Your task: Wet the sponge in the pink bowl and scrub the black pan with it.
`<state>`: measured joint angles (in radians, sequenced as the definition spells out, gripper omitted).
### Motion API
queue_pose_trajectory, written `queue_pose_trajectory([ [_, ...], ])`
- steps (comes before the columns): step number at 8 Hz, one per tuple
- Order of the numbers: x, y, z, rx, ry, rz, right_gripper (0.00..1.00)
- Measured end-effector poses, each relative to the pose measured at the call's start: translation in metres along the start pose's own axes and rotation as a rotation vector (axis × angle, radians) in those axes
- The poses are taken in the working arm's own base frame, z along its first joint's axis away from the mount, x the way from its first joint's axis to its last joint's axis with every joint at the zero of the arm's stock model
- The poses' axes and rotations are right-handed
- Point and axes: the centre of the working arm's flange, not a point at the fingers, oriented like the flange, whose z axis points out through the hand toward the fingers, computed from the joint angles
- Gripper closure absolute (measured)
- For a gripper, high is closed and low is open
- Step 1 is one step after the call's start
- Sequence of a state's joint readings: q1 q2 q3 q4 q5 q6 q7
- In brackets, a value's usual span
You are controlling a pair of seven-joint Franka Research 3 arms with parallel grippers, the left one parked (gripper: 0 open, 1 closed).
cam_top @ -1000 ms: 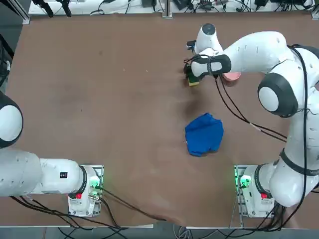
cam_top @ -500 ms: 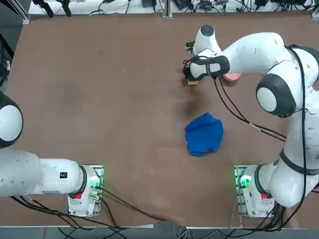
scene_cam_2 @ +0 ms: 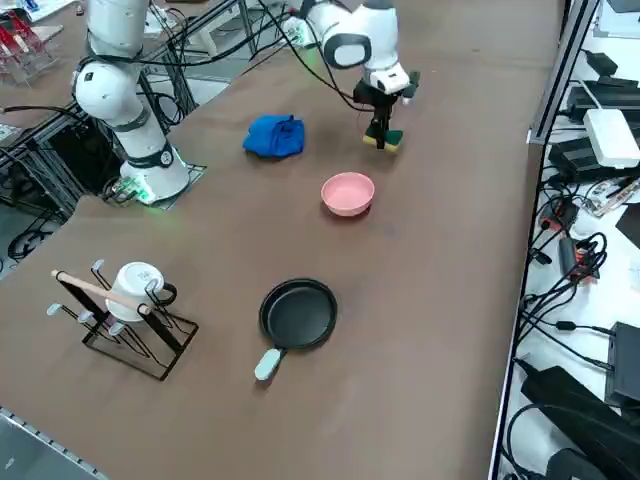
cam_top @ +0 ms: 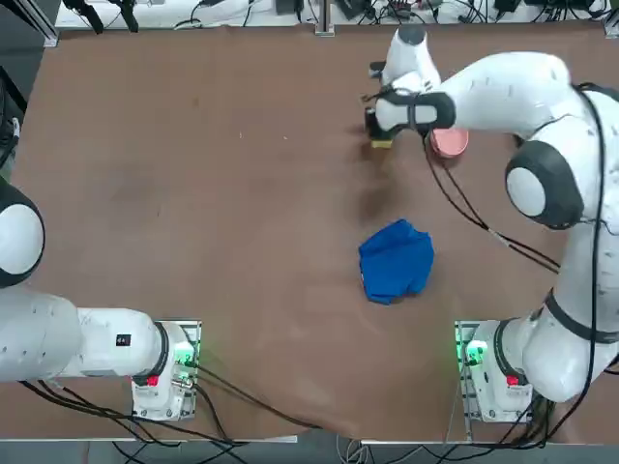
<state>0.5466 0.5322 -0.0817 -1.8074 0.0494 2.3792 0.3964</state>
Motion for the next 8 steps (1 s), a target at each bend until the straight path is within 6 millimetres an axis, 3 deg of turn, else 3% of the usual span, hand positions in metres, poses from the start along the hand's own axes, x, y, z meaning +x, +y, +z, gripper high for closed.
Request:
queue_pose_trajectory([
  [2, 0.013, 0.047, -0.05, -0.021, -0.024, 0.056, 0.44],
  [4, 0.021, 0.114, -0.069, -0.04, -0.097, 0.026, 0.44],
  [6, 0.026, 0.177, -0.058, -0.041, -0.149, 0.008, 0.44],
  [7, 0.024, 0.189, -0.045, -0.044, -0.174, 0.009, 0.44],
  [8, 0.02, 0.19, -0.031, -0.049, -0.201, 0.008, 0.44],
])
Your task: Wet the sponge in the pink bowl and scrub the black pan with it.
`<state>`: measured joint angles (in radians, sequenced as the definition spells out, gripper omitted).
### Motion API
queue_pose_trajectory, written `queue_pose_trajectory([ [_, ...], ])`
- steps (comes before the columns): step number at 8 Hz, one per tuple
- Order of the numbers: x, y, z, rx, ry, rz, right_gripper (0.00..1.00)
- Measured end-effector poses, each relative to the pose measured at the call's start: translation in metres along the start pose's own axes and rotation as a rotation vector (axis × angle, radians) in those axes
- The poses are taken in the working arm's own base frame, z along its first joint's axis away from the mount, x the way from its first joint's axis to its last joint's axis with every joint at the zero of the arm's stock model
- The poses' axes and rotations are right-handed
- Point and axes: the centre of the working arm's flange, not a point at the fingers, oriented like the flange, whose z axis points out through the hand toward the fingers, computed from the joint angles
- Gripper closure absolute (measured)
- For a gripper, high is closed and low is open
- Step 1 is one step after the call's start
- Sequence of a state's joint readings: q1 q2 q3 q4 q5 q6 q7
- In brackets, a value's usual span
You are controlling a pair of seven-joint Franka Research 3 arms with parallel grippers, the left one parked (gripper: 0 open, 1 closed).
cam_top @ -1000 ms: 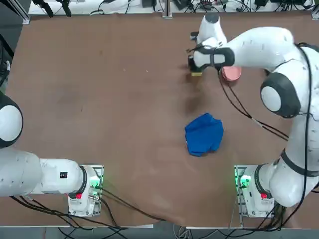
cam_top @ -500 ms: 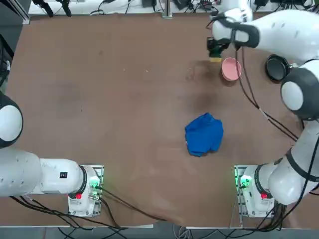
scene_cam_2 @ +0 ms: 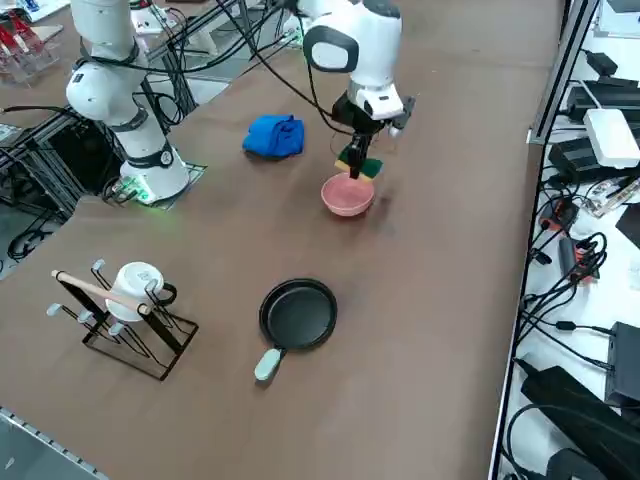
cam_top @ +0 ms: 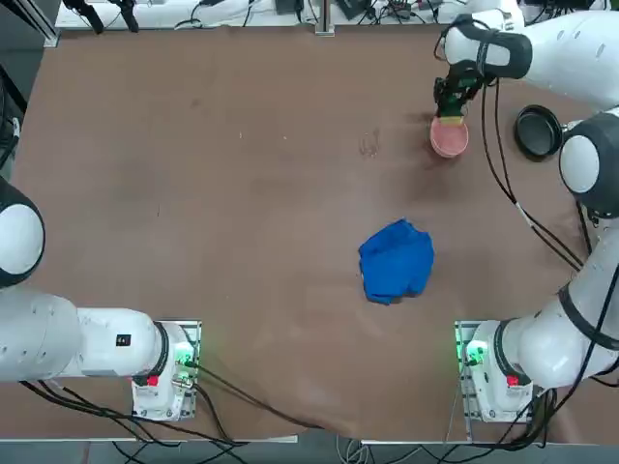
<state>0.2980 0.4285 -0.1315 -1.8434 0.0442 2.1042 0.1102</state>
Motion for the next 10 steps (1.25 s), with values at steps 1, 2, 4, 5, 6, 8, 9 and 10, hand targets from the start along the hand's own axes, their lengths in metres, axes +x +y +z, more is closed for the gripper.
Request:
queue_pose_trajectory([
  [1, -0.002, -0.003, 0.013, -0.005, -0.03, -0.005, 0.44],
  [2, -0.005, -0.003, 0.022, -0.009, -0.055, -0.006, 0.44],
  [4, -0.007, 0.002, 0.033, -0.012, -0.079, 0.002, 0.44],
  [5, -0.006, 0.004, 0.039, -0.014, -0.087, 0.006, 0.44],
  [6, -0.005, 0.006, 0.046, -0.016, -0.093, 0.009, 0.44],
  [8, -0.004, 0.01, 0.059, -0.019, -0.105, 0.015, 0.44],
  [9, -0.003, 0.013, 0.065, -0.02, -0.114, 0.021, 0.44],
  [10, -0.003, 0.016, 0.071, -0.021, -0.122, 0.026, 0.44],
])
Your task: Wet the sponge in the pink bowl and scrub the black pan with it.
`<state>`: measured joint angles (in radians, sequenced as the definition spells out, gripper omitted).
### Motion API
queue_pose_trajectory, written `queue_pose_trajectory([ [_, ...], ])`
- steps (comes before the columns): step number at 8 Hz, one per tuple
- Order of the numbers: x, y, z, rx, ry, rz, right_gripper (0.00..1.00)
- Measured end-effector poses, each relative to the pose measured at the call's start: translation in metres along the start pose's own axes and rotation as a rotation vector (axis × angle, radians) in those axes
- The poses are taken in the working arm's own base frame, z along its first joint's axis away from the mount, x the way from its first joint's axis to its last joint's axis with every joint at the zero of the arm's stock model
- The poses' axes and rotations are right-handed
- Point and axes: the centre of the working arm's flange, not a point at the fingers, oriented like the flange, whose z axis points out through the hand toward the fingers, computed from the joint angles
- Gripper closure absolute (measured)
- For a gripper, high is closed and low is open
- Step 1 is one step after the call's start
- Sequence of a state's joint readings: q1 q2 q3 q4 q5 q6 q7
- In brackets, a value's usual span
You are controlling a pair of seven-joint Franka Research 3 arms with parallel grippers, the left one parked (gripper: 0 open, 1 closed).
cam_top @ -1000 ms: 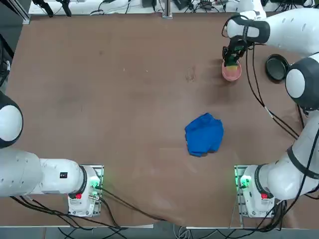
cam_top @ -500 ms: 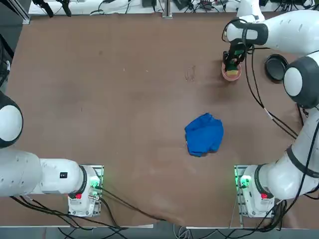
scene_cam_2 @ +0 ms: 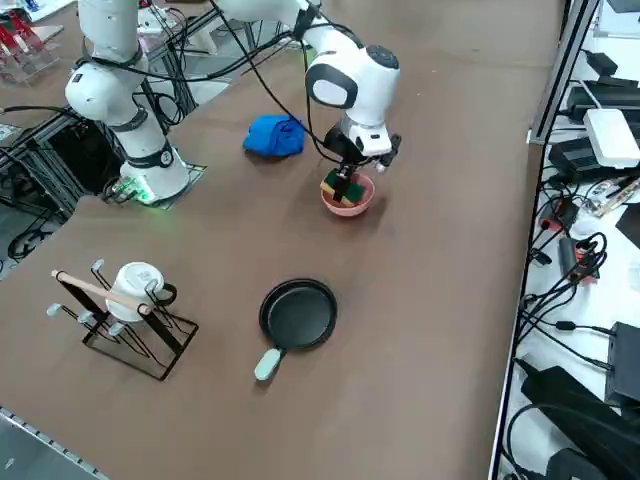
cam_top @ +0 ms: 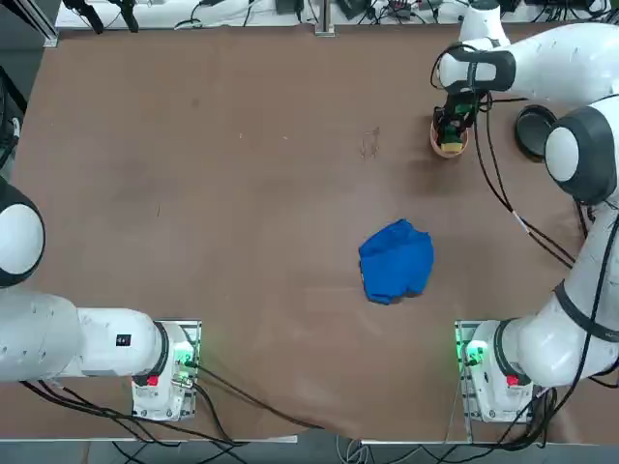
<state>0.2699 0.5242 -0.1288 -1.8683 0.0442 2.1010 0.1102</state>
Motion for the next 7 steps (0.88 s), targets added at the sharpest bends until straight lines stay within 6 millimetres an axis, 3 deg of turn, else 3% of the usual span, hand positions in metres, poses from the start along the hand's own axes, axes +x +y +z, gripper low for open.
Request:
queue_pose_trajectory([
  [7, 0.009, 0.012, 0.018, 0.003, 0.025, 0.02, 0.45],
])
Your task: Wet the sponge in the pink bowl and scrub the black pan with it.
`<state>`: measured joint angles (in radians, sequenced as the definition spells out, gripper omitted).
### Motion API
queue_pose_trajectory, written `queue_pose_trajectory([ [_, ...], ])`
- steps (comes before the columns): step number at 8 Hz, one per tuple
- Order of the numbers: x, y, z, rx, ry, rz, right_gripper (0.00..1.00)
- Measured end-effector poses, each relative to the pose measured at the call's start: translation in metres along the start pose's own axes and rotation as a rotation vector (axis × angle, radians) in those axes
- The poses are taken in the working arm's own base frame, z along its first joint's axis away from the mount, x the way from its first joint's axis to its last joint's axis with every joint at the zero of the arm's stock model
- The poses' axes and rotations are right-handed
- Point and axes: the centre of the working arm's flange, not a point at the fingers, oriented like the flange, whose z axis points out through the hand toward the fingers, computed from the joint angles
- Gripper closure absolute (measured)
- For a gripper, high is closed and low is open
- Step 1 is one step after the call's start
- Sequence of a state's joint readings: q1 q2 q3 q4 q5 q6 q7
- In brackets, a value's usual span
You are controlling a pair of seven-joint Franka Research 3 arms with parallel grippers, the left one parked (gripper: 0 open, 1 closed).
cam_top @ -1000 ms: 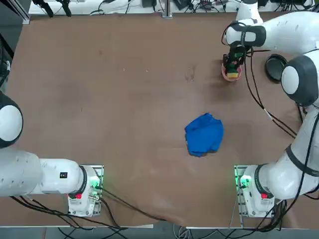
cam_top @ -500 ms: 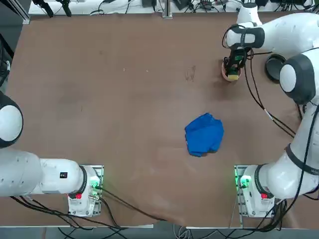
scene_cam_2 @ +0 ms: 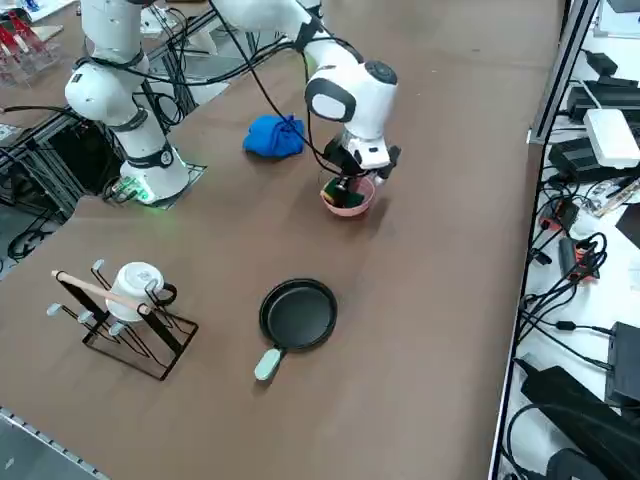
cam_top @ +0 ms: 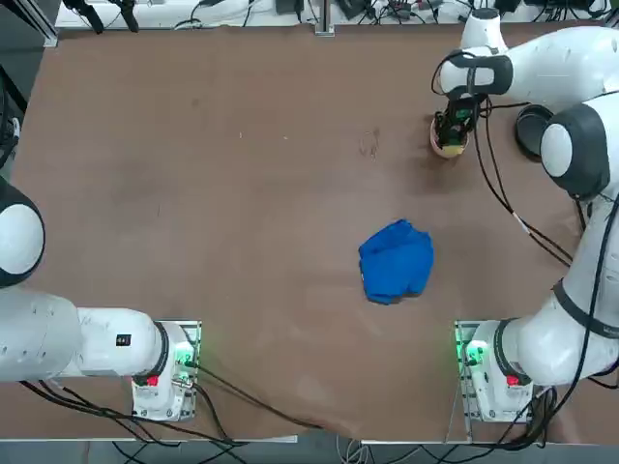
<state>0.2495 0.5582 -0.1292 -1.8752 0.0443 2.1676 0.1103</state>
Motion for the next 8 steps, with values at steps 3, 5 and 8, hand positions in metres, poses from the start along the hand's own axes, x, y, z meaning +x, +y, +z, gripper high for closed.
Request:
queue_pose_trajectory([
  [3, 0.0, 0.0, 0.005, 0.006, 0.039, 0.002, 0.47],
  [5, -0.001, 0.0, 0.005, 0.008, 0.046, 0.002, 0.47],
  [8, -0.004, 0.002, 0.015, 0.009, 0.062, 0.005, 0.48],
])
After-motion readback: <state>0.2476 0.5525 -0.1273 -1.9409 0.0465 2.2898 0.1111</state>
